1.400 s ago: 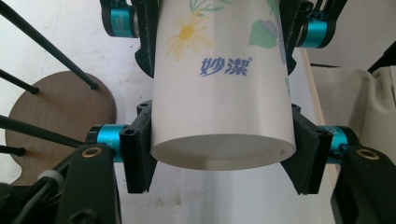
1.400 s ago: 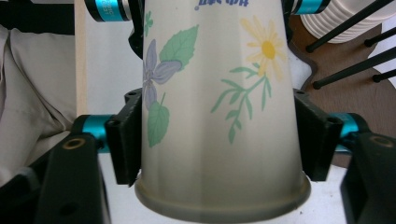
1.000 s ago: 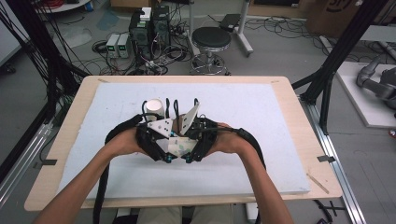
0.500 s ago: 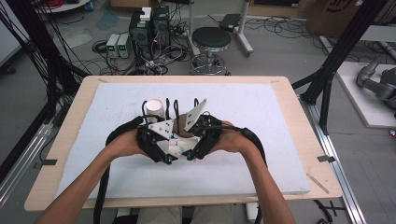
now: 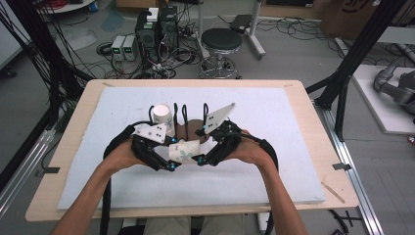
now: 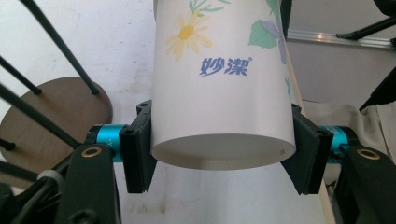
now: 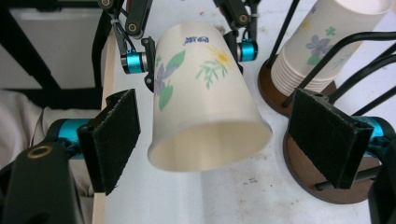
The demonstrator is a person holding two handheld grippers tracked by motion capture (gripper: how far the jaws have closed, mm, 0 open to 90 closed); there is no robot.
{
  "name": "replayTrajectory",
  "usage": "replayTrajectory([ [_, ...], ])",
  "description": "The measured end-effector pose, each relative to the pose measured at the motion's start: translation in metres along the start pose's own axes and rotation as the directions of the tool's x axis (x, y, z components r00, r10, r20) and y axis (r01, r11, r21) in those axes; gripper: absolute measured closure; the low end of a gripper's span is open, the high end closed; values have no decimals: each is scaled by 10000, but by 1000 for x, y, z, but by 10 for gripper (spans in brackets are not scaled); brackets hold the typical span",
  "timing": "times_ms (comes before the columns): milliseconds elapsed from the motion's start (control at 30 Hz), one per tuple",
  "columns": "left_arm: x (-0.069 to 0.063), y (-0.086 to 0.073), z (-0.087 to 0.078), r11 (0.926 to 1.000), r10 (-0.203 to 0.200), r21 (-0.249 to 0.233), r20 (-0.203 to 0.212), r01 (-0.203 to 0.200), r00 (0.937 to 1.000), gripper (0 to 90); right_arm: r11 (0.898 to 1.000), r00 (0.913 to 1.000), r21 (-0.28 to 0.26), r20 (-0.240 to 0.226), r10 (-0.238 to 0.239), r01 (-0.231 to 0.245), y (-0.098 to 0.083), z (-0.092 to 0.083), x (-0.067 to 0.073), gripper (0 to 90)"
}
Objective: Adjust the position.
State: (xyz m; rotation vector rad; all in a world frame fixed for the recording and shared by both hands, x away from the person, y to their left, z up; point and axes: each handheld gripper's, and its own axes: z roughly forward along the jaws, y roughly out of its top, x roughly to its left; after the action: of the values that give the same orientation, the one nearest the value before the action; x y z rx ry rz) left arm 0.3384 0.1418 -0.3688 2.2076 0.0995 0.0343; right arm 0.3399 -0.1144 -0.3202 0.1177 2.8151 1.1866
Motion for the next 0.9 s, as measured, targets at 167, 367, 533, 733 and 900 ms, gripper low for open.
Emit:
replayTrajectory([
  [167,0,-6,-3,9997,-66,-228,35,67,10000,363,9992,9998,-352,35,184,-183,-7,-2,1,174],
  [367,1,-14,-7,9980,-313,-549,-44,310,9995,362,9956,9991,-846,70,409,-402,-15,-7,0,174],
  [533,1,-21,-14,9875,-581,-1469,-5,574,9983,362,9916,9984,-1177,118,546,-528,-21,-10,0,174],
  [733,1,-28,-15,9787,-748,-1920,-6,733,9972,363,9855,9975,-1552,74,707,-688,-27,-9,1,174],
  [900,0,-32,-14,9707,-858,-2256,-46,826,9963,362,9816,9967,-1749,107,802,-771,-30,-9,1,175],
])
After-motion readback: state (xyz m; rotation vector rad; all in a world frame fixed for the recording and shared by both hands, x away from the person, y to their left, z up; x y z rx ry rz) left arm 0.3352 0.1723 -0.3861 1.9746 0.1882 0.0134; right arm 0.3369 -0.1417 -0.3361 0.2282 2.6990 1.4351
